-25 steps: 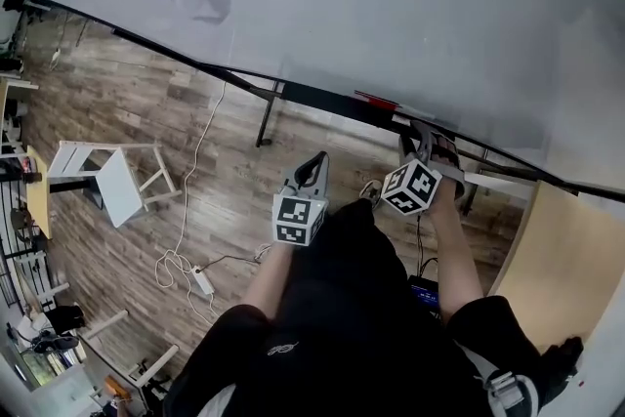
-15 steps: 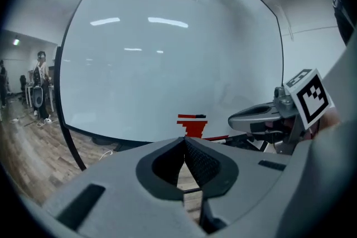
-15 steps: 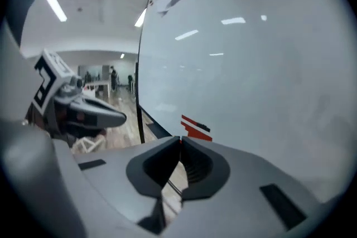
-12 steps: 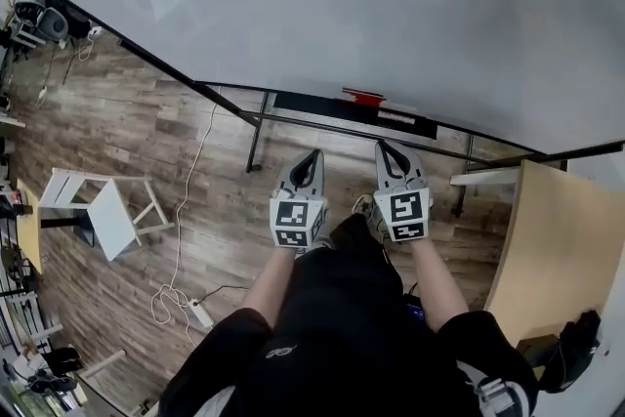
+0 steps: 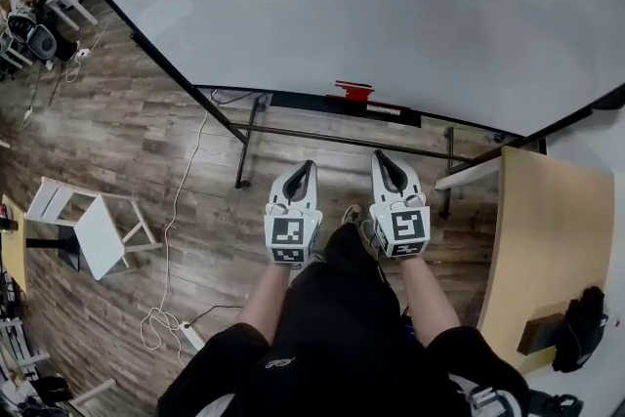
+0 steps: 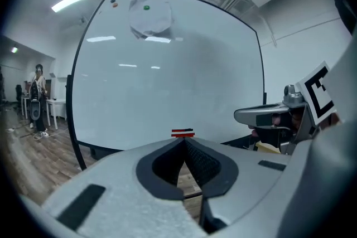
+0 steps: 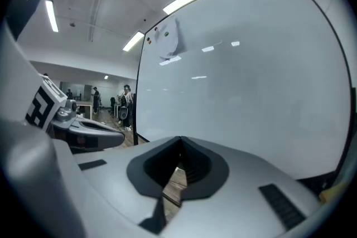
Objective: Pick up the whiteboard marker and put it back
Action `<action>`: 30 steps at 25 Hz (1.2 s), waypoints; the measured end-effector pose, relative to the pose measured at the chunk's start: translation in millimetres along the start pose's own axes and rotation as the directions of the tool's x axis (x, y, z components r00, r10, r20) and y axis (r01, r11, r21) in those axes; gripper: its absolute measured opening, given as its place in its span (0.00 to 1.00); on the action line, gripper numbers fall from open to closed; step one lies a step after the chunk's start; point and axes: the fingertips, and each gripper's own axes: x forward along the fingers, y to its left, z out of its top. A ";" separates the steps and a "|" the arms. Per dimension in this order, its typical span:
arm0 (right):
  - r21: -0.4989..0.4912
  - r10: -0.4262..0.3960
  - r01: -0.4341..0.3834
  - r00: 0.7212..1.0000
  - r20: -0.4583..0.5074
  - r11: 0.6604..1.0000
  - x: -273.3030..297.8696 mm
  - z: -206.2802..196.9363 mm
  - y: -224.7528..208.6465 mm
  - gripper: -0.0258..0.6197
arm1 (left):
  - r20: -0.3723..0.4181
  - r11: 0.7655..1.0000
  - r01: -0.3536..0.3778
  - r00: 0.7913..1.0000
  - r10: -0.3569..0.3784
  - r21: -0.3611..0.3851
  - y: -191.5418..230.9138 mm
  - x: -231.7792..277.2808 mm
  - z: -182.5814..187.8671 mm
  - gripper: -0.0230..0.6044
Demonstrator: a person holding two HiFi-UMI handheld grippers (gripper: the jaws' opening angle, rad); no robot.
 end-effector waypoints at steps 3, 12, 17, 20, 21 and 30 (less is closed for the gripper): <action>0.016 -0.014 0.014 1.000 0.018 1.000 -27.2 7.1 2.4 0.04 | 0.026 1.000 0.021 0.999 -0.021 0.007 -11.6 -16.2 4.6 0.04; 0.013 -0.077 0.076 0.994 0.082 0.997 -80.6 35.6 -11.5 0.04 | 0.106 0.999 0.034 0.994 -0.033 -0.005 -43.4 -36.2 34.7 0.04; 0.000 -0.057 0.058 0.991 0.122 0.998 -90.9 55.6 -18.1 0.04 | 0.132 0.999 0.029 0.991 -0.031 0.018 -63.1 -41.2 59.7 0.04; -0.019 -0.049 0.052 0.988 0.147 0.998 -102.2 64.5 -25.1 0.04 | 0.145 0.999 0.029 0.989 -0.031 0.017 -78.9 -41.1 67.4 0.04; -0.023 -0.047 0.051 0.987 0.150 0.998 -104.8 65.4 -29.2 0.04 | 0.150 1.000 0.028 0.988 -0.029 0.013 -83.2 -39.1 69.0 0.05; -0.026 -0.034 0.038 0.988 0.151 0.999 -119.8 66.4 -49.9 0.04 | 0.163 1.000 0.015 0.986 -0.017 0.013 -106.0 -32.6 79.9 0.04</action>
